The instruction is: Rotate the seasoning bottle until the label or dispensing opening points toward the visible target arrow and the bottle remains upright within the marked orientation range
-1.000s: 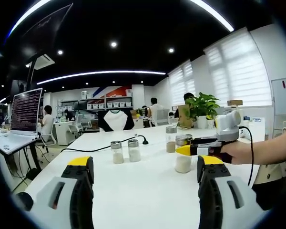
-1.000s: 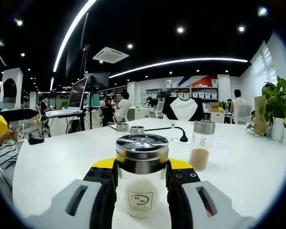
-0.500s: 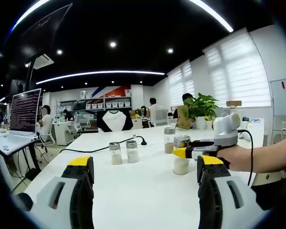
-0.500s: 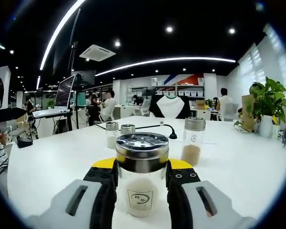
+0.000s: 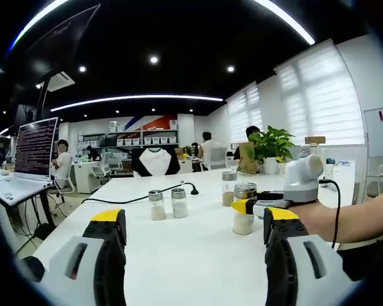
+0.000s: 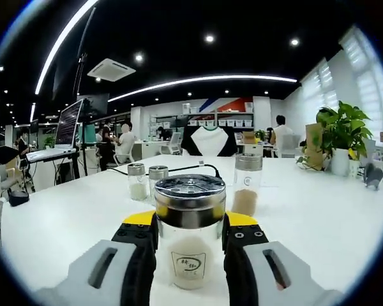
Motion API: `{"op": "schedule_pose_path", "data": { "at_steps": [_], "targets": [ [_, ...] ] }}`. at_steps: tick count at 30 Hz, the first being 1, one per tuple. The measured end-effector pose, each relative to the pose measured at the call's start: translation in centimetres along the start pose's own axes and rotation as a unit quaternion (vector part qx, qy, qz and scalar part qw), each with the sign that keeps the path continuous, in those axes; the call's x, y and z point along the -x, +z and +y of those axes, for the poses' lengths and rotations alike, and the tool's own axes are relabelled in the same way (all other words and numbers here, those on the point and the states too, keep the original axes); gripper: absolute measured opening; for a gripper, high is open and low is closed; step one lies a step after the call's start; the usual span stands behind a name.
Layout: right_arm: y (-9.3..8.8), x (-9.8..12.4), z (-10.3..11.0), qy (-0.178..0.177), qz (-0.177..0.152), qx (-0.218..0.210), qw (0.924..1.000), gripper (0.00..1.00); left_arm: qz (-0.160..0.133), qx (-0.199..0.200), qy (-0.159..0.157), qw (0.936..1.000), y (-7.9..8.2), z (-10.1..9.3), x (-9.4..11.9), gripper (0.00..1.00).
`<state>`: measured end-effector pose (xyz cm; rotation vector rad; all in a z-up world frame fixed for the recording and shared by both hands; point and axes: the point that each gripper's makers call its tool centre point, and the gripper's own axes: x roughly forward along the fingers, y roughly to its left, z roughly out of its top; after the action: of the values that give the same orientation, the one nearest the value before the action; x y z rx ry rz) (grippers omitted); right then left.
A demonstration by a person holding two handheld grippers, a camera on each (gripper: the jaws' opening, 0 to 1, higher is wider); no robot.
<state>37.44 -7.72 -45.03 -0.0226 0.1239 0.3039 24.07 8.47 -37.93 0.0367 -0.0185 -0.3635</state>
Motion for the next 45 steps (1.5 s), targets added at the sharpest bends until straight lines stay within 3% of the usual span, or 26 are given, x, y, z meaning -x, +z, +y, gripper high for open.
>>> {"op": "schedule_pose_path", "data": {
  "at_steps": [24,28,31,33,37,45],
  "targets": [
    [-0.4,0.0,-0.2,-0.035,0.032,-0.023,0.9986,0.39,0.005,-0.006,0.003,1.0,0.1,0.2,0.2,0.93],
    [-0.4,0.3,-0.3,-0.032,0.028,-0.028,0.9987,0.46,0.006,-0.005,0.002,1.0,0.0,0.1,0.2,0.93],
    [-0.6,0.8,-0.3,-0.018,0.03,-0.032,0.9989,0.46,0.007,-0.003,0.003,1.0,-0.1,0.2,0.2,0.93],
    [-0.7,1.3,-0.3,-0.016,0.028,-0.012,0.9994,0.48,0.007,-0.001,0.003,1.0,-0.3,0.2,0.1,0.93],
    [-0.8,1.7,-0.5,0.002,0.024,-0.026,0.9994,0.48,0.012,0.0,-0.004,0.9999,-0.6,-0.2,-0.1,0.93],
    [-0.9,1.8,0.5,0.072,0.018,0.005,0.9972,0.48,0.012,-0.003,-0.007,0.9999,-0.8,-0.5,-0.2,0.93]
  ]
}}
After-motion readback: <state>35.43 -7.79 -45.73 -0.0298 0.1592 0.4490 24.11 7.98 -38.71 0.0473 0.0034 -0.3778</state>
